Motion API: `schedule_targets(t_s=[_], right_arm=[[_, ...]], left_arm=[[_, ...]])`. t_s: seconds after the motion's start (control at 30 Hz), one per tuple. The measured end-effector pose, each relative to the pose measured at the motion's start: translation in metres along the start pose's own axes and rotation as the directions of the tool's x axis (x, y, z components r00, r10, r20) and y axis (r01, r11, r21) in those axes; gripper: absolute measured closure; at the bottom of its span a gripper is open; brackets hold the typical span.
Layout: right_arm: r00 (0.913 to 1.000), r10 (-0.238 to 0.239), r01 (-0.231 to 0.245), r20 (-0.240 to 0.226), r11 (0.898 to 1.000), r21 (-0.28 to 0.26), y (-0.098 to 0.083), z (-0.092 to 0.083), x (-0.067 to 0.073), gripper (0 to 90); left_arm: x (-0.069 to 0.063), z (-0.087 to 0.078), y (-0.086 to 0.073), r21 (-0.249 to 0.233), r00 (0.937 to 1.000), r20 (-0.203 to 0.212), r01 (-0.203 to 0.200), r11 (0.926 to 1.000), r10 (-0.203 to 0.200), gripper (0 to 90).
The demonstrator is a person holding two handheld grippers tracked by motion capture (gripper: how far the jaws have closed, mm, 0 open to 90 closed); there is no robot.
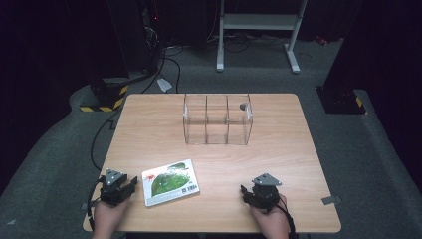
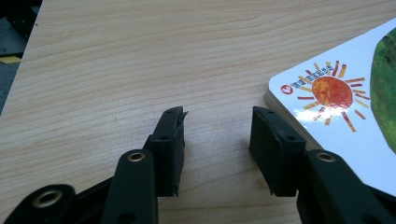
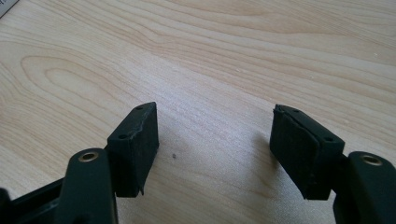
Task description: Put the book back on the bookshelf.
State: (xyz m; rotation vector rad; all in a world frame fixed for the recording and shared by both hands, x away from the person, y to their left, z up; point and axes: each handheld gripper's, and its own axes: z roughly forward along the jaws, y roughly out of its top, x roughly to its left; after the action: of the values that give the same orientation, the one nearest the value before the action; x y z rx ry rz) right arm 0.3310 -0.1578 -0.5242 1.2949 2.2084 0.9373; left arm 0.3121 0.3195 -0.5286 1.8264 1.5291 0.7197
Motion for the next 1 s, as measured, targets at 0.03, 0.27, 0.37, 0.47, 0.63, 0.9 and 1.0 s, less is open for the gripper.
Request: schedule_targets(t_s=[0.03, 0.27, 0.37, 0.47, 0.63, 0.9, 1.0], right_arm=[[1.0, 0.0, 0.0, 0.002, 1.0, -0.001, 0.0003, 0.0005, -0.0017, 31.3], [1.0, 0.001, -0.001, 0.002, 1.0, 0.0, 0.0002, 0.0003, -0.0026, 31.3], [1.0, 0.002, -0.002, 0.002, 1.0, 0.0, 0.0002, 0.0004, -0.0026, 31.3], [1.0, 0.002, -0.002, 0.002, 1.0, 0.0, 0.0002, 0.0004, -0.0026, 31.3], [1.0, 0.002, -0.002, 0.002, 1.0, 0.0, 0.0002, 0.0004, -0.0026, 31.3], [1.0, 0.004, -0.004, 0.005, 1.0, 0.0, 0.0002, 0.0003, -0.0024, 31.4], [1.0, 0.005, -0.005, 0.006, 1.0, 0.0, 0.0002, 0.0003, -0.0024, 31.4]], left_arm=[[-0.0002, 0.0003, 0.0003, 0.001, 1.0, 0.0, 0.003, 1.0, -0.003, 54.0], [-0.0002, -0.0003, -0.0003, 0.003, 1.0, 0.007, -0.002, 1.0, 0.002, 52.3], [-0.0003, -0.0006, -0.0005, 0.003, 0.9999, 0.012, -0.003, 1.0, 0.003, 51.1], [-0.0001, -0.0005, -0.0005, 0.003, 0.9999, 0.013, -0.004, 1.0, 0.004, 50.8], [-0.0002, -0.0004, -0.0003, 0.005, 0.9999, 0.014, -0.006, 1.0, 0.005, 50.5], [-0.0002, -0.0003, -0.0001, 0.006, 0.9999, 0.015, -0.006, 1.0, 0.006, 50.2], [-0.0002, -0.0003, -0.0002, 0.005, 0.9999, 0.014, -0.007, 1.0, 0.006, 50.0]])
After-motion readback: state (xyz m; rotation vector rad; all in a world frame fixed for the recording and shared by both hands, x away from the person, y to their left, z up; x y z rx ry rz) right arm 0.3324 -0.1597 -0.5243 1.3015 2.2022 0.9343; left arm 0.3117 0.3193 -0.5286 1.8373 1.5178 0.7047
